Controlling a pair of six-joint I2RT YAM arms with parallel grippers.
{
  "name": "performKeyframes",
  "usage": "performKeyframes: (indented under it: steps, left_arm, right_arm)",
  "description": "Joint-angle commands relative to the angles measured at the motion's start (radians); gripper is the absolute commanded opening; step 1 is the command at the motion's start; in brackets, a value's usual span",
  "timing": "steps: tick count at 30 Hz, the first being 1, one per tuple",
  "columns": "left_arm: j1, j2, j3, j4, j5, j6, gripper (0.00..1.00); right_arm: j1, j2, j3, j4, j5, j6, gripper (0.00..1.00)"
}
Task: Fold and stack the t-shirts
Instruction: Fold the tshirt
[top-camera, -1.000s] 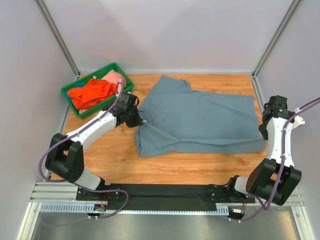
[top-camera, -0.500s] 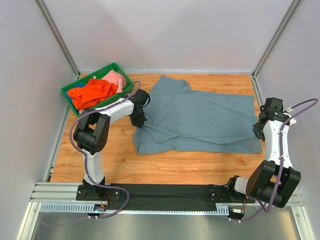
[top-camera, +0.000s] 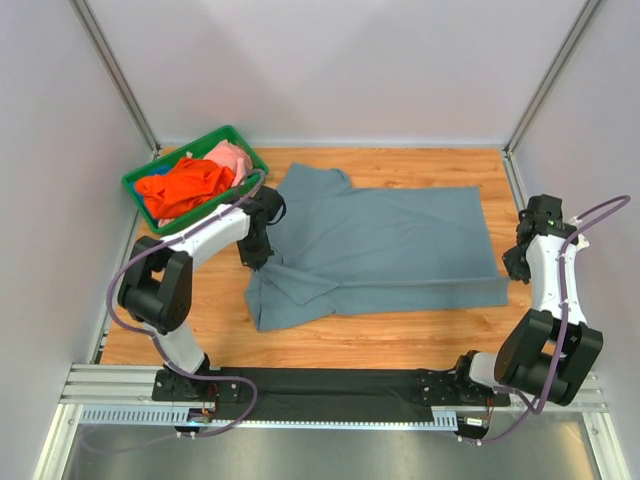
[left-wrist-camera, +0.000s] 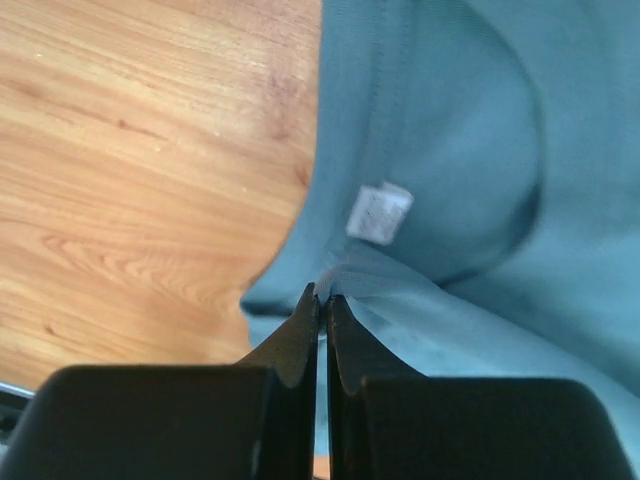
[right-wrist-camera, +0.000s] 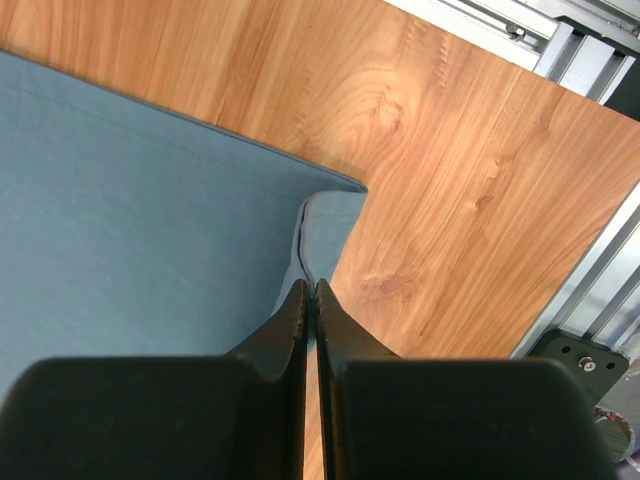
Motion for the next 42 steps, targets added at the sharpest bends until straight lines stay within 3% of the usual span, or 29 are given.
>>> performKeyframes:
  steps: [1,7,12,22,37,38,40,42]
  left_arm:
    - [0.004,-0.120,0.082,-0.014,0.041,0.048,0.00]
    - [0.005,-0.119,0.236,-0.063,0.062,0.101,0.00]
    - [0.005,-0.025,0.314,-0.075,0.064,0.136,0.00]
    - [0.005,0.087,0.419,0.031,0.081,0.275,0.00]
    - [0.022,0.271,0.594,-0.081,0.064,0.249,0.00]
    - [0.023,0.286,0.618,-0.128,0.062,0.245,0.02]
    - [0.023,0.303,0.689,-0.172,0.046,0.239,0.18]
    - [0.023,0.277,0.732,-0.216,0.030,0.239,0.42]
  right_arm:
    - [0.001,0.010,0.041,0.021,0.028,-0.039,0.00]
    - [0.001,0.100,0.112,0.055,-0.067,-0.080,0.00]
    - [0.001,0.192,0.133,0.114,-0.135,-0.071,0.00]
    - [0.002,0.370,0.205,0.194,-0.219,-0.123,0.00]
    - [0.002,0.536,0.345,0.210,-0.271,-0.155,0.03]
    - [0.001,0.542,0.362,0.208,-0.290,-0.160,0.06]
    - [0.002,0.554,0.388,0.193,-0.311,-0.169,0.16]
    - [0.008,0.559,0.440,0.123,-0.307,-0.172,0.26]
